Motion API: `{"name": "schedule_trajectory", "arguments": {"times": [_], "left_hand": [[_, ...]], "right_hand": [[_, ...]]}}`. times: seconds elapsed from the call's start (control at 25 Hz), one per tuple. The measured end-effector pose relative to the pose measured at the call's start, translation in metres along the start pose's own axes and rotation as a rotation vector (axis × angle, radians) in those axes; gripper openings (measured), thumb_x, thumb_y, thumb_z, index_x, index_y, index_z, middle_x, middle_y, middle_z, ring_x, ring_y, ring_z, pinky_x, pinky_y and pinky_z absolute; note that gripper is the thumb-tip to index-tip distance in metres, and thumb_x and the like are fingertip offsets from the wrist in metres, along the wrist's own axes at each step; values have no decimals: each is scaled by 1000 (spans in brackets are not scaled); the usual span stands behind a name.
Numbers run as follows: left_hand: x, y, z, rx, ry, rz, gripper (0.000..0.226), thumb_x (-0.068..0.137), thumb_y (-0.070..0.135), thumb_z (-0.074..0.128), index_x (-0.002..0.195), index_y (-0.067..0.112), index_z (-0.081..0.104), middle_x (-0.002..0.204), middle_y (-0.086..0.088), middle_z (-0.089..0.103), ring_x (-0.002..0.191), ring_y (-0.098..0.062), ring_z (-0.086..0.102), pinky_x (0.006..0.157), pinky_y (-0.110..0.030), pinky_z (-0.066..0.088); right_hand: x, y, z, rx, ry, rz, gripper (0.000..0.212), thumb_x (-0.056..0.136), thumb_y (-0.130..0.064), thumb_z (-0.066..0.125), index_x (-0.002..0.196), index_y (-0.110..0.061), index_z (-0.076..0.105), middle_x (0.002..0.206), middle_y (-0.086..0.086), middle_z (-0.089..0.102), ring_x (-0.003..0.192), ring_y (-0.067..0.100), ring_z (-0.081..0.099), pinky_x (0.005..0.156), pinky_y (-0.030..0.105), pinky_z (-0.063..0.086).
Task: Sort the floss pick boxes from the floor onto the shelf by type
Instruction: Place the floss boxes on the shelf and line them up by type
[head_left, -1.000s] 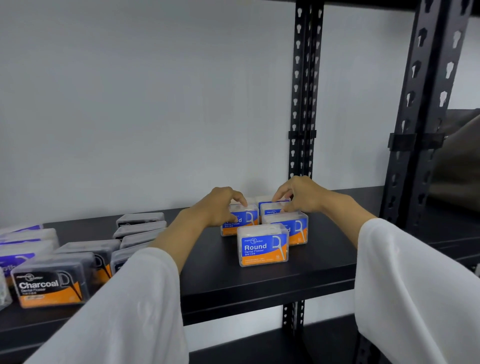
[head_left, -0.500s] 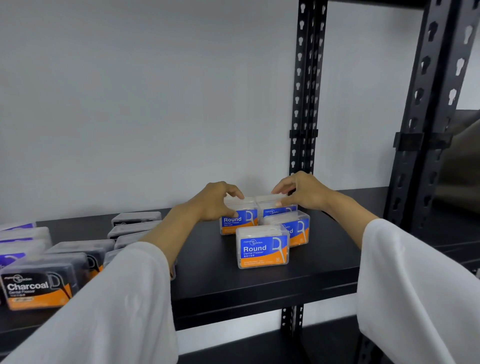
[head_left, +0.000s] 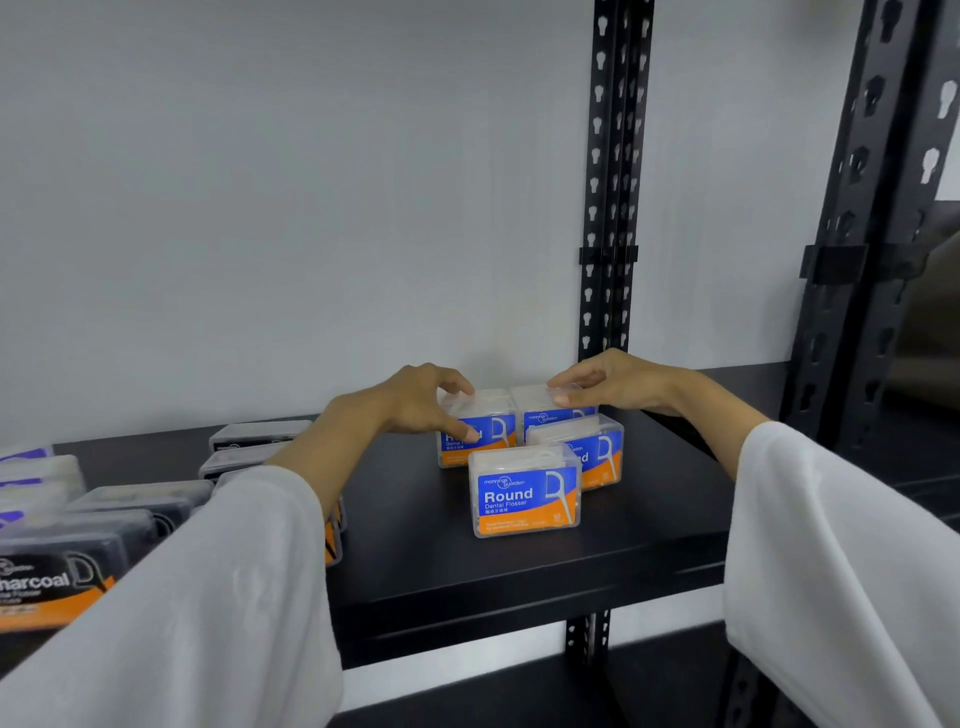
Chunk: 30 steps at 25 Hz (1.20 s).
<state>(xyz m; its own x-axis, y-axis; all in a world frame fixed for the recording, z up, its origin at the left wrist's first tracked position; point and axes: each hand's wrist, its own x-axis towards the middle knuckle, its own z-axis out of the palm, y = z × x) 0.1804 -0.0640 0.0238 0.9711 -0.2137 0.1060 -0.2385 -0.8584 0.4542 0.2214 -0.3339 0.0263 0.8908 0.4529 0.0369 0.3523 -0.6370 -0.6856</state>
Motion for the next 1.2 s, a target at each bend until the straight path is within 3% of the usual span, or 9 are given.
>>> {"name": "schedule_trajectory", "arguments": {"times": [0.16, 0.32, 0.44, 0.56, 0.68, 0.76, 0.88, 1.04, 1.2], "left_hand": [[-5, 4, -1, 15, -14, -2, 61, 78, 40, 74, 132, 26, 50, 143, 1, 43, 126, -19, 44, 89, -27, 44], [-22, 21, -4, -38, 95, 76, 41, 92, 36, 58, 131, 23, 53, 146, 1, 43, 133, -19, 39, 92, -25, 38], [-48, 40, -6, -158, 163, 156, 27, 96, 32, 54, 117, 20, 62, 132, 3, 57, 123, -18, 50, 88, -23, 40], [-77, 57, -2, -244, 132, 170, 21, 95, 29, 55, 111, 19, 65, 118, 3, 65, 107, -13, 59, 75, -17, 47], [-103, 66, 9, -344, 54, 172, 20, 88, 34, 65, 105, 23, 66, 110, 9, 66, 102, -9, 63, 74, -20, 51], [-113, 67, 21, -267, 29, 191, 28, 80, 36, 74, 106, 29, 66, 114, 10, 63, 104, -7, 60, 79, -18, 48], [-121, 62, 40, -179, 100, 233, 48, 73, 30, 82, 115, 32, 60, 121, 6, 54, 106, -6, 55, 84, -18, 49], [-120, 56, 47, 19, 163, 246, 58, 79, 22, 77, 128, 30, 46, 132, 4, 44, 117, -10, 45, 87, -24, 51], [-116, 47, 45, 180, 227, 182, 55, 81, 28, 74, 126, 30, 42, 136, 5, 44, 119, -15, 41, 91, -36, 51]], "right_hand": [[-5, -1, 3, 7, 16, -10, 50, 84, -35, 65, 130, -18, 56, 135, 2, 56, 128, 19, 47, 109, 42, 39], [-25, -9, 7, 39, 204, -66, 41, 87, -32, 63, 126, -21, 59, 138, 3, 53, 132, 19, 44, 111, 40, 35], [-51, -19, 8, 105, 285, -132, 31, 88, -26, 64, 118, -19, 65, 131, 3, 60, 128, 17, 49, 110, 40, 37], [-78, -28, 14, 92, 277, -180, 26, 90, -21, 63, 116, -19, 66, 127, 3, 62, 124, 17, 52, 107, 40, 42], [-96, -29, 22, -65, 282, -202, 29, 90, -18, 62, 118, -24, 65, 126, 5, 62, 120, 18, 54, 102, 37, 47], [-107, -26, 31, -161, 253, -204, 35, 88, -13, 64, 121, -24, 63, 126, 0, 62, 115, 14, 56, 94, 28, 49], [-120, -23, 49, -207, 263, -224, 49, 80, -9, 72, 127, -19, 58, 128, -5, 56, 111, 6, 50, 89, 14, 40], [-120, -14, 65, -402, 359, -282, 60, 78, -11, 73, 132, -21, 49, 137, 1, 47, 126, 18, 40, 104, 32, 36], [-114, -3, 59, -476, 399, -283, 55, 83, -12, 69, 132, -23, 45, 137, 1, 44, 124, 15, 38, 101, 31, 43]]}}
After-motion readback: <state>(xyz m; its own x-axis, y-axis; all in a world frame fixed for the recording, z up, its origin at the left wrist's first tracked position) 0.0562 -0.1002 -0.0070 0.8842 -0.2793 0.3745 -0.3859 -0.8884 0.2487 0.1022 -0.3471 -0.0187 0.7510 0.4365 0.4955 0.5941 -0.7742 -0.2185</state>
